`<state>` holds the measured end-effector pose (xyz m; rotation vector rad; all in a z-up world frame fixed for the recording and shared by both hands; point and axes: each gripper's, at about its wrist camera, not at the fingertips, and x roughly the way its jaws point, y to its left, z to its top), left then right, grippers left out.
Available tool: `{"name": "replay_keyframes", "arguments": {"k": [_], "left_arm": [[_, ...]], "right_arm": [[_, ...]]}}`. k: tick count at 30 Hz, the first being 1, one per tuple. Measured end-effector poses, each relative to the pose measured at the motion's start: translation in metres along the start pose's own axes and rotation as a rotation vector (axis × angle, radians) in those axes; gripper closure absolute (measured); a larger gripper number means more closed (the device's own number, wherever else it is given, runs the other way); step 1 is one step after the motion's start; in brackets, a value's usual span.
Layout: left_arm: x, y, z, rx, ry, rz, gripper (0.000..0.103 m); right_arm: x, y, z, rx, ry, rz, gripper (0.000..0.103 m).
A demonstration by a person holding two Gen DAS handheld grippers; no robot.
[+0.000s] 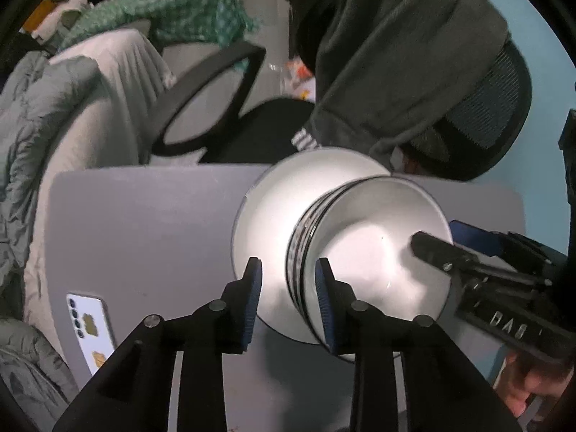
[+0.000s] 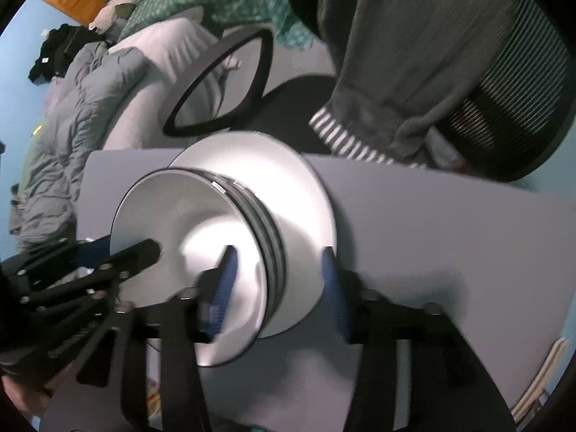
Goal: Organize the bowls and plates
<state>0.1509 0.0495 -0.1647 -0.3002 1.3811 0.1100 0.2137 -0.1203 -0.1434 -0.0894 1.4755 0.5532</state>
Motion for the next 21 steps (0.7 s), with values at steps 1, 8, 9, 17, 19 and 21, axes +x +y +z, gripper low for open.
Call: {"name": "replay_keyframes", "arguments": {"k": [1, 8, 9, 17, 19, 21], "left_arm": [[-0.007, 0.001, -0.001, 0.004, -0.019, 0.005, 0.072], [-0.064, 0.015, -0.009, 0.024, -0.197, 0.004, 0.056], [-0.074, 0.018, -0.011, 0.027, -0.221, 0.001, 0.054], [-0.123, 0.033, -0.029, 0.024, -0.338, -0.053, 0.054], [-0.133, 0.035, -0.033, 0.029, -0.356, -0.059, 0.054], [-0.143, 0.039, -0.04, 0.032, -0.378, -0.067, 0.054]], "right_arm": [[-0.007, -0.002, 0.0, 0.0, -0.023, -0.017, 0.047], [-0.057, -0.007, -0.004, 0.006, -0.149, -0.102, 0.036], [-0.063, -0.006, -0.005, 0.006, -0.168, -0.111, 0.035], [-0.117, 0.018, -0.024, -0.021, -0.288, -0.167, 0.034], [-0.13, 0.026, -0.032, -0.027, -0.316, -0.165, 0.034], [-0.139, 0.03, -0.039, -0.026, -0.335, -0.167, 0.034]]}}
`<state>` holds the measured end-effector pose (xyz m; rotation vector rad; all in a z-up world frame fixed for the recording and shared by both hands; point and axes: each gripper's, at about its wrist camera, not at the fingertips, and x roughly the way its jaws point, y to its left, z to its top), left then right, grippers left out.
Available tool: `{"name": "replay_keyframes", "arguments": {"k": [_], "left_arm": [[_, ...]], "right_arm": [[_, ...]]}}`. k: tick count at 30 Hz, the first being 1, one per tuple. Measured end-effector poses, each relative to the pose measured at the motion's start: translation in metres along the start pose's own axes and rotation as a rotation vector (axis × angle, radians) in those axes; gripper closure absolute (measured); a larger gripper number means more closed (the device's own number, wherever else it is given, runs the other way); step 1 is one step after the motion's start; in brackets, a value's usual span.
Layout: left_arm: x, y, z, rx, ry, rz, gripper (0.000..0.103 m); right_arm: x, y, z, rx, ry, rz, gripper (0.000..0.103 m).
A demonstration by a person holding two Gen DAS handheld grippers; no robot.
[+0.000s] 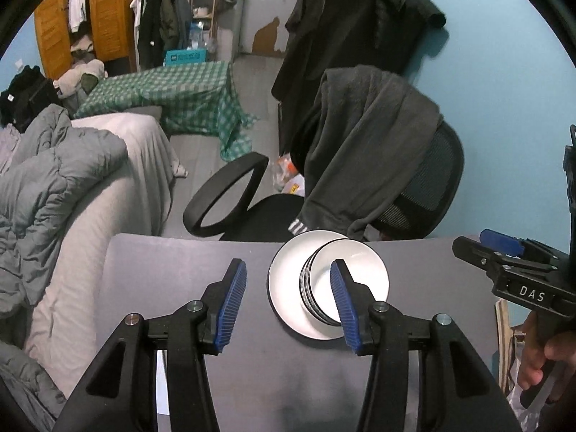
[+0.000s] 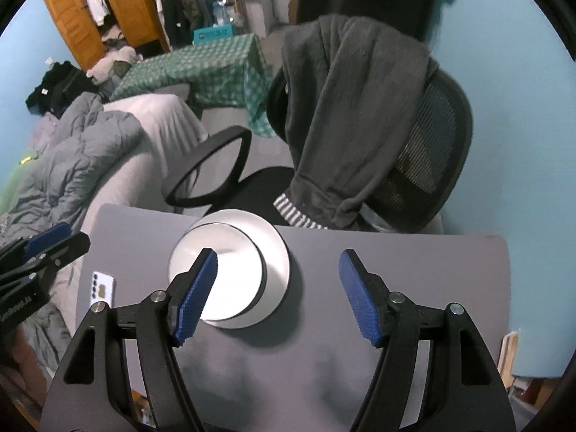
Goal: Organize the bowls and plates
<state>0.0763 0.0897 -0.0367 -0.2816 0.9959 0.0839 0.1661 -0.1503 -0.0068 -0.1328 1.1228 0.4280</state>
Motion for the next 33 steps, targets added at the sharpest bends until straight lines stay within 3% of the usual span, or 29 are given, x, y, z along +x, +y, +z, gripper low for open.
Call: {"name": "replay_keyframes", "arguments": {"k": [2, 5, 9, 12, 15, 25, 33], "left_arm": [[-0.015, 0.003, -0.002, 0.007, -0.033, -0.002, 0.053], [-0.032, 0.004, -0.008, 0.024, -0.076, 0.012, 0.042], [-0.053, 0.004, -0.014, 0.034, -0.095, 0.021, 0.042], [-0.07, 0.004, -0.017, 0.0, -0.104, 0.015, 0.04], [-0.08, 0.007, -0.018, -0.035, -0.105, 0.005, 0.031], [-0.1, -0.001, -0.024, 0.026, -0.138, 0.056, 0.027], [-0.114, 0.007, -0.022, -0.03, -0.142, 0.03, 0.027]], "right_arm": [[-0.012, 0.003, -0.004, 0.008, -0.022, 0.0, 0.034], [-0.026, 0.006, -0.009, 0.013, -0.037, -0.008, 0.034], [-0.042, 0.012, -0.015, 0.013, -0.054, -0.025, 0.034], [-0.056, 0.015, -0.019, 0.023, -0.068, -0.038, 0.033], [-0.066, 0.016, -0.023, 0.04, -0.066, -0.037, 0.033], [-0.09, 0.022, -0.033, 0.067, -0.083, -0.036, 0.033], [-0.096, 0.028, -0.035, 0.064, -0.107, -0.039, 0.033]]}}
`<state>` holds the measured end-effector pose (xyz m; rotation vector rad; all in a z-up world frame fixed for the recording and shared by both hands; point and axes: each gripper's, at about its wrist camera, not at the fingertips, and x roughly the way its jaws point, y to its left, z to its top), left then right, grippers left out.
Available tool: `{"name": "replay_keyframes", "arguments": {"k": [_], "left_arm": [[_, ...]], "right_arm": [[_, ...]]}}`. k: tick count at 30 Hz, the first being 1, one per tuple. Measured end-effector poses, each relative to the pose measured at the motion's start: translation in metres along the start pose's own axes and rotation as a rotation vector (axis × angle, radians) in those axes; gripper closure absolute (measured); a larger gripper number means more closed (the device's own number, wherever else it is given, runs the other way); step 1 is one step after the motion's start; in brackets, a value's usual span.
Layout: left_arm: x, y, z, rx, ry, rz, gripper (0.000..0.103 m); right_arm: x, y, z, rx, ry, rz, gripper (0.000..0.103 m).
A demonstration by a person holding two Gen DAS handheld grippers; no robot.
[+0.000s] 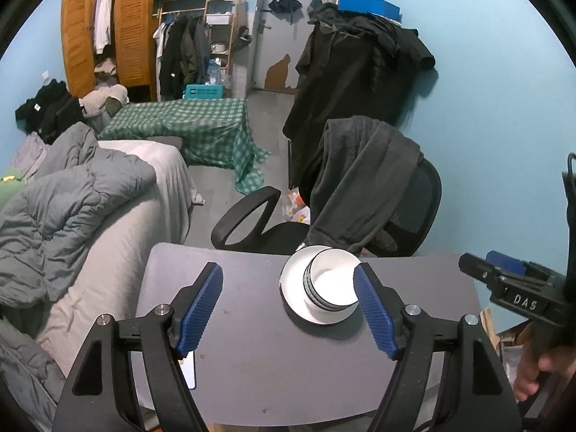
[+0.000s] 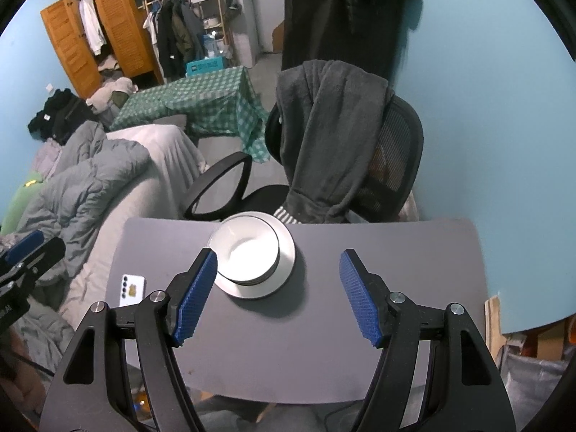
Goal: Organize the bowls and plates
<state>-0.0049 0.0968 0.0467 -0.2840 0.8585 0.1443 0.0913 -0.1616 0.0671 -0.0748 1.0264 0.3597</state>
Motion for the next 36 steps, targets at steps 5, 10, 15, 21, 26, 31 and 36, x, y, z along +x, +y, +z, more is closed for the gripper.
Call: {"name": "replay_keyframes", "arguments": {"k": [5, 10, 15, 21, 26, 31, 36], "left_arm": [[-0.004, -0.001, 0.004, 0.007, -0.011, 0.003, 0.027], [-0.004, -0.005, 0.005, 0.015, -0.028, 0.007, 0.026], [-0.004, -0.006, 0.003, 0.008, -0.022, -0.001, 0.026], [-0.006, -0.005, 0.004, 0.006, -0.022, -0.002, 0.026], [-0.006, -0.005, 0.004, 0.006, -0.021, -0.003, 0.026], [-0.007, -0.004, 0.003, 0.003, -0.015, -0.004, 0.026], [-0.008, -0.004, 0.001, 0.011, -0.006, 0.011, 0.026]], "right_arm": [[-0.003, -0.001, 0.002, -0.001, -0.009, -0.002, 0.033], [-0.004, -0.003, 0.003, -0.003, -0.019, -0.002, 0.033], [-0.005, -0.004, 0.004, -0.015, -0.022, -0.019, 0.033], [-0.007, -0.007, 0.006, -0.017, -0.022, -0.005, 0.033], [-0.008, -0.009, 0.007, -0.012, -0.024, -0.003, 0.033], [-0.009, -0.01, 0.007, -0.011, -0.025, 0.002, 0.033], [-0.011, -0.01, 0.009, -0.017, -0.027, 0.006, 0.033]]}}
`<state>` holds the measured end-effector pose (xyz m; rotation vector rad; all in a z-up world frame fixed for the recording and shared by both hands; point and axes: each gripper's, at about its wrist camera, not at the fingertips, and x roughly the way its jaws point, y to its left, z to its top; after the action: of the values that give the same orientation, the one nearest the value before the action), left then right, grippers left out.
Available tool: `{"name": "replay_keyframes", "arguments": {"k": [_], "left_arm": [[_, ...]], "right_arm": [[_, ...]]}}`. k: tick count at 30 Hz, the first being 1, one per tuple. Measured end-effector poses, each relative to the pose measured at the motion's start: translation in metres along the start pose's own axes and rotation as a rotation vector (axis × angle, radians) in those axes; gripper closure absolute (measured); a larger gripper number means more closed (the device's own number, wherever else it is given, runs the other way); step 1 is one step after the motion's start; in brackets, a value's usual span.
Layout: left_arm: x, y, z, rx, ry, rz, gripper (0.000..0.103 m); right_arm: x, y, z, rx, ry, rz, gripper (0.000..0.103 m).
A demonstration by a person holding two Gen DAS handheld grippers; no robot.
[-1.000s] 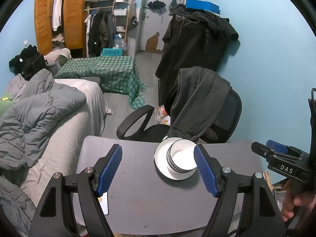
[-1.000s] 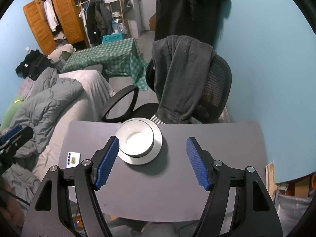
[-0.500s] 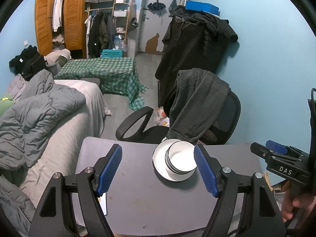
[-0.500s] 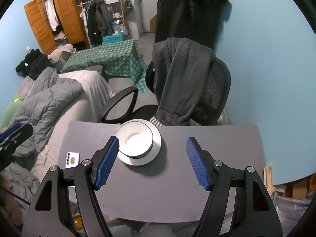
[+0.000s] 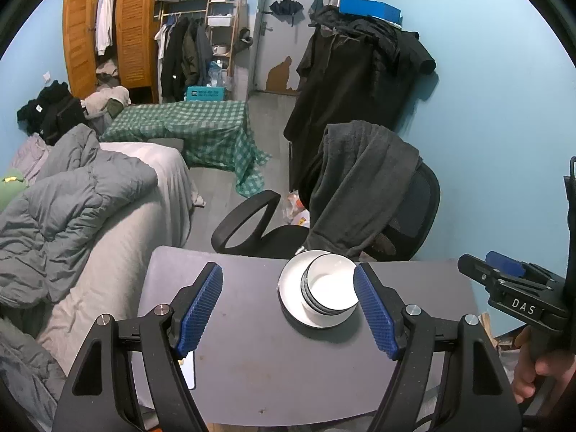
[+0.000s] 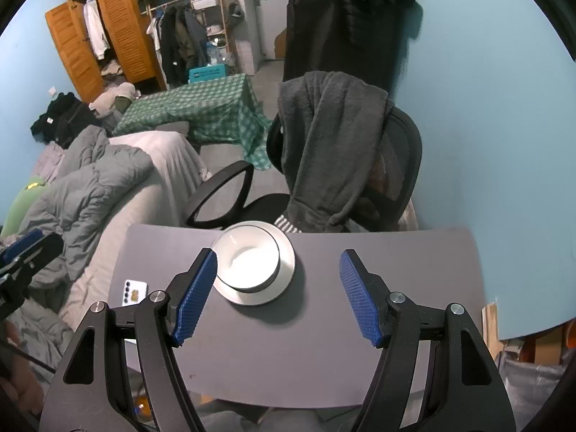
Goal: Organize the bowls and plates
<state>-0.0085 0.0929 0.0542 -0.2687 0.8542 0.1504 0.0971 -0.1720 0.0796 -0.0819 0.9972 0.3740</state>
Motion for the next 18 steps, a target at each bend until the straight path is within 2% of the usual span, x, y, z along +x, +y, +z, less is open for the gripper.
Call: {"name": "replay_keyframes", "arguments": {"k": [10, 18], "left_arm": [[0.0049, -0.0015, 0.0048, -0.011, 0.046, -0.014, 0.026], [0.0007, -0.0085, 0.0056, 0.042, 0.027, 0.016, 0.026]], "right_arm": [[-0.0006, 0.0021, -0.0001, -0.002, 0.0, 0.001, 0.033], [-0.0004, 0.0024, 0.0024, -0.006, -0.002, 0.006, 0.033]]}}
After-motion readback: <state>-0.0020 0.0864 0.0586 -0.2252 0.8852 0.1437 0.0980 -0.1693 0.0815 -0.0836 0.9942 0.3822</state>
